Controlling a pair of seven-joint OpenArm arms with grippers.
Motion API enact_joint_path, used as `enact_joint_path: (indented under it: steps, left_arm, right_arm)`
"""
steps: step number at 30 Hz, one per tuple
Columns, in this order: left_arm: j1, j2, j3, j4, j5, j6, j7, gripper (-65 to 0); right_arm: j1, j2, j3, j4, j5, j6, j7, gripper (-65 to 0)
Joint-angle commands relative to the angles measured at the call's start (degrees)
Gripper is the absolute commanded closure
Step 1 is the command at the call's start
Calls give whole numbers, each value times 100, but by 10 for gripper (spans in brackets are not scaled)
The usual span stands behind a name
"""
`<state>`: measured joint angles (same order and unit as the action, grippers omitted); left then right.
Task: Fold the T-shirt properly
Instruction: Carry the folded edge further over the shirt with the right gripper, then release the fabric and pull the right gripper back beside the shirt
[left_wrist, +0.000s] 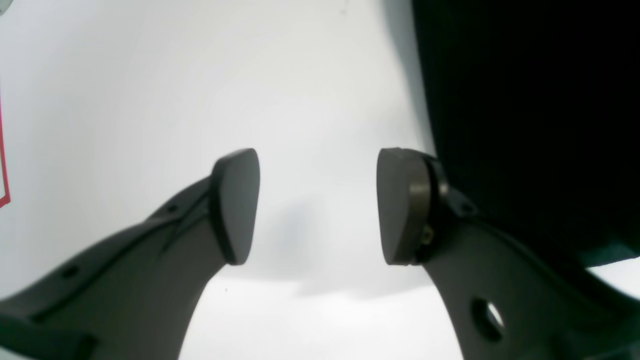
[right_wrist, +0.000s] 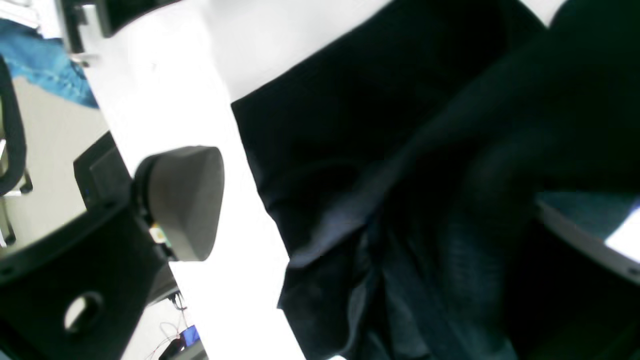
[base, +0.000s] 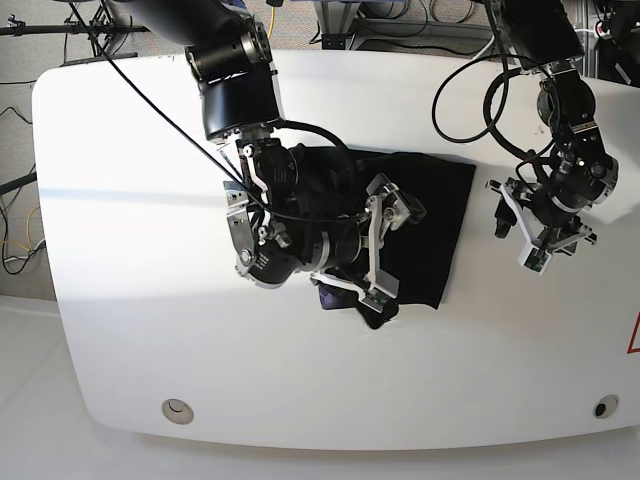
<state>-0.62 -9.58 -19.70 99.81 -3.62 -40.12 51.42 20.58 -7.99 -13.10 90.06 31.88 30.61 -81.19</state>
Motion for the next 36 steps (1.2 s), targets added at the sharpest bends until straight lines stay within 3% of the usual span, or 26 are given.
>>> enact_joint_path:
  steps: [1, 14, 32, 36]
  left_arm:
    - [-92, -57, -12, 89, -47, 12, -100, -344]
    - [-65, -57, -12, 89, -47, 12, -100, -344]
    - [-56, -48, -12, 89, -47, 12, -100, -344]
    - [-56, -39, -3, 89, -47, 12, -100, -344]
  right_arm:
    - [144, -58, -171, 106, 104, 11, 119, -597]
    - [144, -101, -575, 88, 69, 11, 119, -598]
    - [188, -101, -540, 115, 78, 11, 255, -597]
    - [303, -101, -250, 106, 69, -32, 361, -597]
